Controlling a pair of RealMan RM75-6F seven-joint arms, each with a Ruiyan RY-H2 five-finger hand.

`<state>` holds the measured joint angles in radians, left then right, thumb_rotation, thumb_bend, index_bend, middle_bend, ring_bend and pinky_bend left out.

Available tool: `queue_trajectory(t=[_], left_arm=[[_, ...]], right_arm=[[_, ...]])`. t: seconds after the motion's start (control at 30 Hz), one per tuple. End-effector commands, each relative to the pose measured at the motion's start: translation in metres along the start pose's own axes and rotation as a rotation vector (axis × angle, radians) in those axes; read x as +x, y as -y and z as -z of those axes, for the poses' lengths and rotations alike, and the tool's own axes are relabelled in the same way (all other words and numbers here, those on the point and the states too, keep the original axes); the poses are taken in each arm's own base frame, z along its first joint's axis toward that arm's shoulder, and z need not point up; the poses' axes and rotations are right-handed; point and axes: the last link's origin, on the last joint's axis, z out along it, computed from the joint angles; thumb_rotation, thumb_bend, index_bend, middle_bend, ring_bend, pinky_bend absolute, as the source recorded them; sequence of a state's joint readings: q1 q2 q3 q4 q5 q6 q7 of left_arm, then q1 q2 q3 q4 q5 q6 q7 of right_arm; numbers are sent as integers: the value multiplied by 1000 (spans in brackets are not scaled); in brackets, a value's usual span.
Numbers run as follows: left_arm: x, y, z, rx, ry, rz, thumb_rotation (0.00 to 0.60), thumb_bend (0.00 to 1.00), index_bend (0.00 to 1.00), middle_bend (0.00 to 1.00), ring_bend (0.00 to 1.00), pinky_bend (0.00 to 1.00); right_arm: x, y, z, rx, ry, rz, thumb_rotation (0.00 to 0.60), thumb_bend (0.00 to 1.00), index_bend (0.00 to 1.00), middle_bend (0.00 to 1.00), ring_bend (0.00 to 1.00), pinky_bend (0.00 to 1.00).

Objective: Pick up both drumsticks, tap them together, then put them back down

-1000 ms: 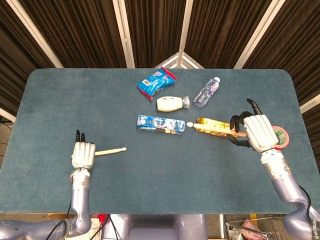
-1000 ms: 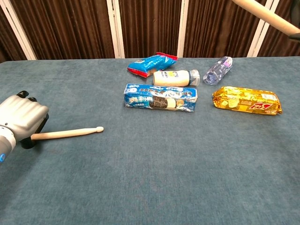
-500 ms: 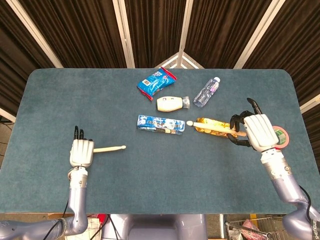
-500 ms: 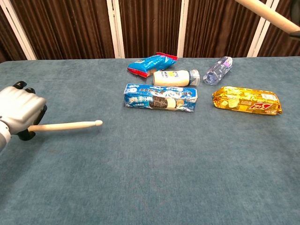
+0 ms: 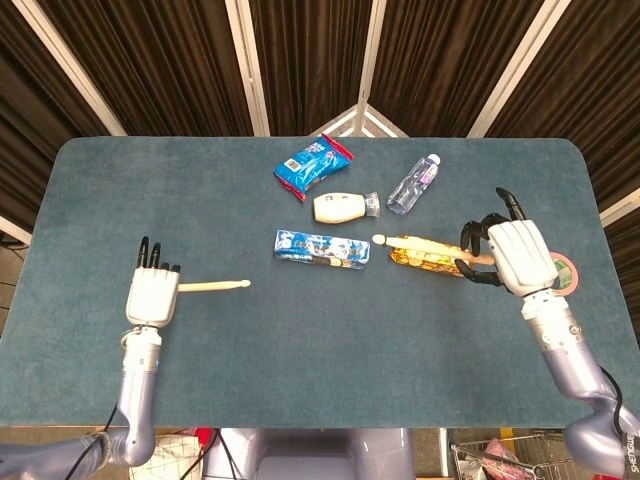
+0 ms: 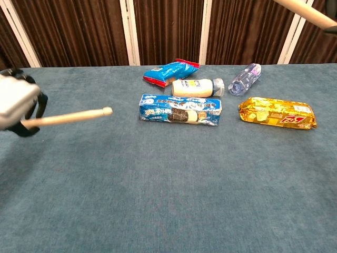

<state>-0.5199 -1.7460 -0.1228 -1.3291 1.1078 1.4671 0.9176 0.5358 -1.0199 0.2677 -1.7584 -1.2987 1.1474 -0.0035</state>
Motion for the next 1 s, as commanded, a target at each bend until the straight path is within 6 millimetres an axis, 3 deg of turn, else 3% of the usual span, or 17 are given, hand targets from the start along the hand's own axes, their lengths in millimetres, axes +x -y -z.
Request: queue_trajectory(t=[0.03,0.33,0.53,0.77,1.0], left_arm=[[14,11,-2,0,-61,83,600,437,626,588,144,0],[38,20,-3,-23,-116,249,600,432,628,588,144,0],[52,16,-10,-39,-121,324,600,430,629,588,144,0],[68,14,-23,-73,-140,311,600,430,634,591,144,0],[86,34,-42,-86,-159,185,600,429,635,591,144,0]], right_arm=[[4,-3,-7,-17,6,19,600,468,794,663,453,41],[6,-7,-22,-72,36,17,600,468,795,663,453,41],[10,7,-37,-64,58,8,600,468,802,663,456,41],[9,22,-44,-54,76,-2,600,468,802,663,458,41],[4,26,-45,-57,81,-1,600,468,802,663,458,41]])
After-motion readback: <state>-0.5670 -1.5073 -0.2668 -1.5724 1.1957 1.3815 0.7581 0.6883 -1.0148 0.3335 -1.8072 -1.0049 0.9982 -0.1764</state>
